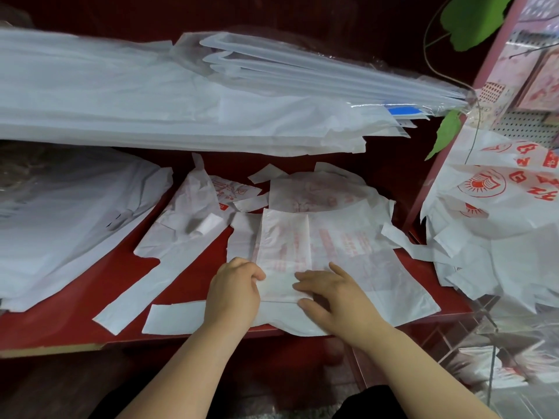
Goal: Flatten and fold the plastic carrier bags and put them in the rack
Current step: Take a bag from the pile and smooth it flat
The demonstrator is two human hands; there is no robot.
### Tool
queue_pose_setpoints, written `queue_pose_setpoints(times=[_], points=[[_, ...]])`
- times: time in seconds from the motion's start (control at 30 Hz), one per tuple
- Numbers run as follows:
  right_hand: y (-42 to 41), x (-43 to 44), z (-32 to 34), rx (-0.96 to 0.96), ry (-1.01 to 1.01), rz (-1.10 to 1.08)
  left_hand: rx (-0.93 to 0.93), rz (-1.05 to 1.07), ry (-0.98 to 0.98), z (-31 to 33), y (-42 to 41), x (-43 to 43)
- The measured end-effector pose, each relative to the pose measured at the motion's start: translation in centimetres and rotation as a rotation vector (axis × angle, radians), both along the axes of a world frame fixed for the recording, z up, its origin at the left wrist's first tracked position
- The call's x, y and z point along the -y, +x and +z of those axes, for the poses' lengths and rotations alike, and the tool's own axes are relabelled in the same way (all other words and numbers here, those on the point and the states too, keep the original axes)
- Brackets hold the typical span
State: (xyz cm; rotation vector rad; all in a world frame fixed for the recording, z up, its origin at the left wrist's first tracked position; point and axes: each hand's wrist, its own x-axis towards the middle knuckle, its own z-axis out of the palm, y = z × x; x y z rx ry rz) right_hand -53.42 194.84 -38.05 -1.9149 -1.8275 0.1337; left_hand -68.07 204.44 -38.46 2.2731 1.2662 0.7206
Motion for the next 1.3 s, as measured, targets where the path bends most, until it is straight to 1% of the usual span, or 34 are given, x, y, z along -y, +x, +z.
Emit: queue_pose_setpoints(times=[0.03,0.17,0.23,0.3,0.37,0.43,0.5,0.6,0.73,0.8,0.87,1.0,1.07,1.2,1.3], points=[[0.2,0.0,0.0,-0.034,-0.013,-0.008,-0.032,-0.007,-0.011,0.3,-0.2,-0.4],[0.3,-0.2,-0.1,-0.034,-0.012,0.021,-0.136,-0.051,0.002,1.2,-1.7,-2.3],[0.2,-0.2,0.1,-0.042,-0.014,0.019,-0.113,-0.103,0.031,1.2,-2.5,-2.5],[0.1,-0.3,0.2,-0.033,-0.026,0.003,-0.04,-0.169,0.045,1.1,-3.2,-2.2],[-0.2,-0.4,0.7,-0.007,-0.047,-0.027,-0.017,-0.29,0.022,1.4,-3.5,-1.5],[-0.5,-0.7,0.9,0.008,-0.046,-0.049,-0.092,-0.414,0.041,1.5,-3.2,-0.8],[-0.6,-0.7,1.0,0.026,-0.045,-0.056,-0.202,-0.461,0.137,1.5,-2.7,-0.5],[-0.4,-0.5,0.7,0.018,0.0,-0.069,-0.293,-0.424,0.219,1.6,-1.8,-0.6],[-0.4,-0.5,0.5,-0.036,0.049,-0.114,-0.29,-0.331,0.245,2.1,-1.0,-1.0],[-0.4,-0.6,0.7,-0.072,0.061,-0.161,-0.253,-0.289,0.247,2.4,-0.9,-1.3],[-0.3,-0.4,1.2,-0.142,0.081,-0.197,-0.179,-0.274,0.224,2.9,-0.9,-1.4],[-0.6,1.6,1.9,-0.296,0.137,-0.168,0.018,-0.288,0.142,3.7,-2.1,-0.1],[-1.1,2.7,1.8,-0.308,0.15,-0.156,0.091,-0.286,0.063,3.1,-3.3,1.0],[-1.8,4.0,0.1,-0.277,0.117,-0.132,0.212,-0.271,-0.185,1.3,-4.6,3.5],[-2.1,4.0,-0.6,-0.345,0.142,-0.216,0.277,-0.184,-0.236,0.7,-4.5,4.1]])
